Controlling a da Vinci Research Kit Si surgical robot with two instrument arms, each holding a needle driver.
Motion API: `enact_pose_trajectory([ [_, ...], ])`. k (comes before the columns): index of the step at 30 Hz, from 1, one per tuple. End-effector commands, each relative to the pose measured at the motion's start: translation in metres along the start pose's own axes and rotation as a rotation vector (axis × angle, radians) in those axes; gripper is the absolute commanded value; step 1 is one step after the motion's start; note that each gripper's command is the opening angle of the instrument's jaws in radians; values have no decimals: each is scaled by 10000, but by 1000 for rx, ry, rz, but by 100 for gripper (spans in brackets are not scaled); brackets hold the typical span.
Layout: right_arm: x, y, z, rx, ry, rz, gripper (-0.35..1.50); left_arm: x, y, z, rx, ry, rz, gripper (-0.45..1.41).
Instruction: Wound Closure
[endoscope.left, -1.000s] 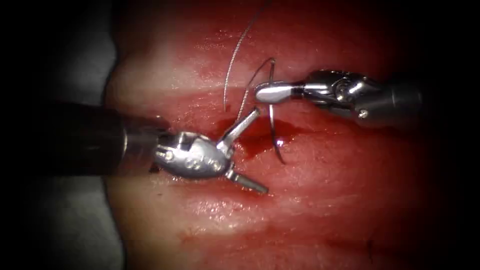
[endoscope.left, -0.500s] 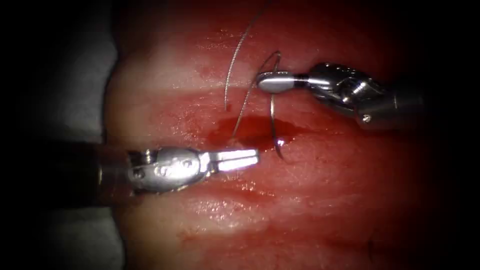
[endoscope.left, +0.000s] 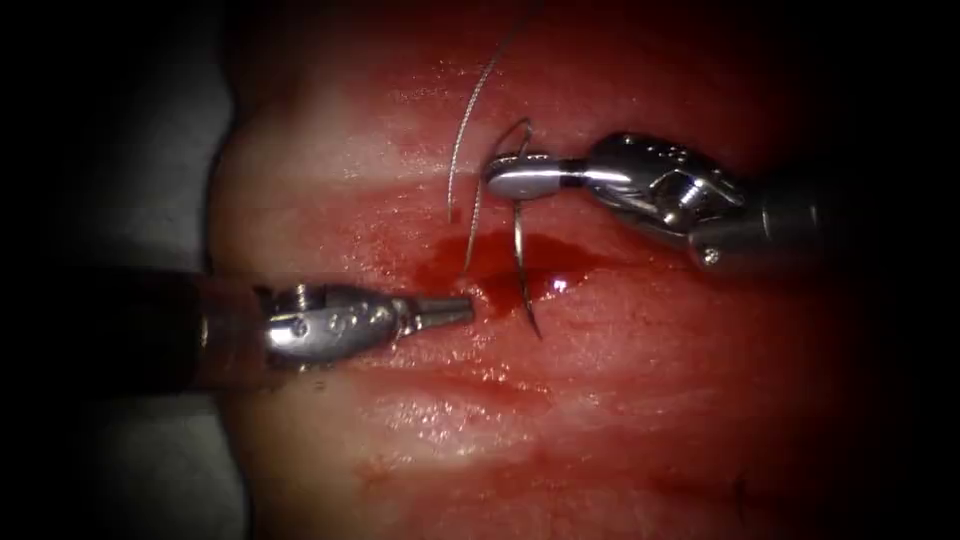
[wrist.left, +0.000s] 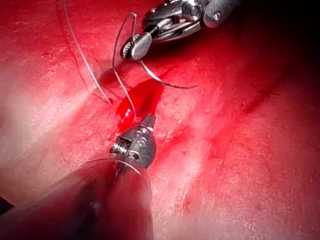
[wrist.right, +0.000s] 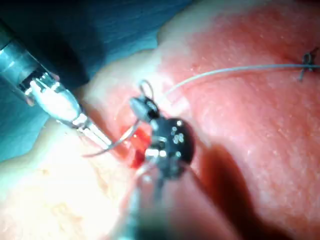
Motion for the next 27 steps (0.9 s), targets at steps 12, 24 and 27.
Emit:
enact_pose_trajectory([
  [12,-9,-1,7,4,-1,-21,-35,-21,10,29,41,-230,55,-13],
  [24,-8,-1,7,1,0,-61,-35,-25,1,49,10,-271,58,7],
  [27,-8,-1,7,0,0,-67,-35,-24,-6,51,22,-277,58,7],
])
